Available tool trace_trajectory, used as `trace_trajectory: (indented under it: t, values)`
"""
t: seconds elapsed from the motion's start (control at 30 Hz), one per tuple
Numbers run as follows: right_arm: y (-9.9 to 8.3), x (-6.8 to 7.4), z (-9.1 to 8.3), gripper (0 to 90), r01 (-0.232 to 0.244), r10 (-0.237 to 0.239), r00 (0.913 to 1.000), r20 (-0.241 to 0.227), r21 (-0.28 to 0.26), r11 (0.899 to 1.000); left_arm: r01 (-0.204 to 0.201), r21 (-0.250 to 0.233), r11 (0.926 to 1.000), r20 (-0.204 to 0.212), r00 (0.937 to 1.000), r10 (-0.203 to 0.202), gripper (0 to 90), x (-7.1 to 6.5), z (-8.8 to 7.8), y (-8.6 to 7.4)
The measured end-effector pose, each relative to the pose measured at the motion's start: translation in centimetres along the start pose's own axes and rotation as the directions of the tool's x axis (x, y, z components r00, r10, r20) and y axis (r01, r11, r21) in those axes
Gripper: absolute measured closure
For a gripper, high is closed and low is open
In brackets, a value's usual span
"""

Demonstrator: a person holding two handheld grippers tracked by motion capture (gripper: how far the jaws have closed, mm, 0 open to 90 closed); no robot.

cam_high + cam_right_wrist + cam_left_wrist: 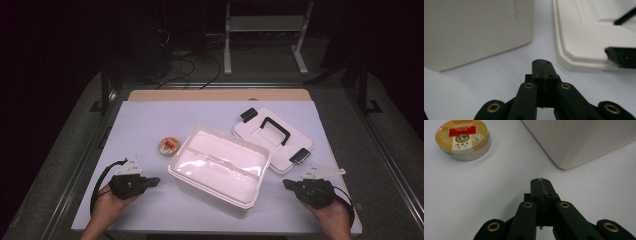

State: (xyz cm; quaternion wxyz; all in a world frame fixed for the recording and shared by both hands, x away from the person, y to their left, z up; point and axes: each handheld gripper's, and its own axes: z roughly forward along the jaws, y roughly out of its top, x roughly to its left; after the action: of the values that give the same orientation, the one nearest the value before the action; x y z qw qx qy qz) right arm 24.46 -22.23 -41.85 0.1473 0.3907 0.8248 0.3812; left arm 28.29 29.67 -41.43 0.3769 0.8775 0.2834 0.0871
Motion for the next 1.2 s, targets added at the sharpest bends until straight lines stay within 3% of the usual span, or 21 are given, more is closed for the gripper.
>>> trace_trajectory:
  t: [0.17, 0.37, 0.5, 0.83, 1.13, 1.2]
  values:
    - [1.2, 0.7, 0.4, 89.8, 0.033, -0.034, 0.9986, -0.041, -0.028, 0.999, -0.014, -0.027, 0.9995, 0.031, 0.9994, 0.015, 89.8, 0.2, -0.2, 1.5]
    - [2.2, 0.7, 0.6, 89.9, 0.042, -0.046, 0.9966, -0.069, -0.056, 0.998, -0.05, -0.042, 0.9979, 0.017, 0.9986, 0.051, 89.8, 0.5, 0.0, 3.1]
    - [2.7, 0.9, 0.9, 89.8, 0.046, -0.052, 0.995, -0.085, -0.067, 0.997, -0.048, -0.053, 0.9974, 0.015, 0.9987, 0.049, 89.7, 0.9, 0.4, 3.9]
    - [3.6, 1.3, 1.5, 89.8, 0.061, -0.069, 0.9931, -0.095, -0.085, 0.995, -0.064, -0.076, 0.9951, 0.026, 0.9974, 0.067, 89.7, 1.5, 1.6, 5.8]
    - [3.7, 1.2, 1.6, 89.8, 0.059, -0.068, 0.9933, -0.094, -0.094, 0.994, -0.089, -0.091, 0.9918, 0.08, 0.9921, 0.097, 89.7, 0.8, 2.4, 6.8]
    - [3.7, 1.2, 1.6, 89.8, 0.058, -0.067, 0.9932, -0.095, -0.094, 0.994, -0.097, -0.087, 0.9915, 0.072, 0.9921, 0.103, 89.8, 0.6, 2.4, 6.9]
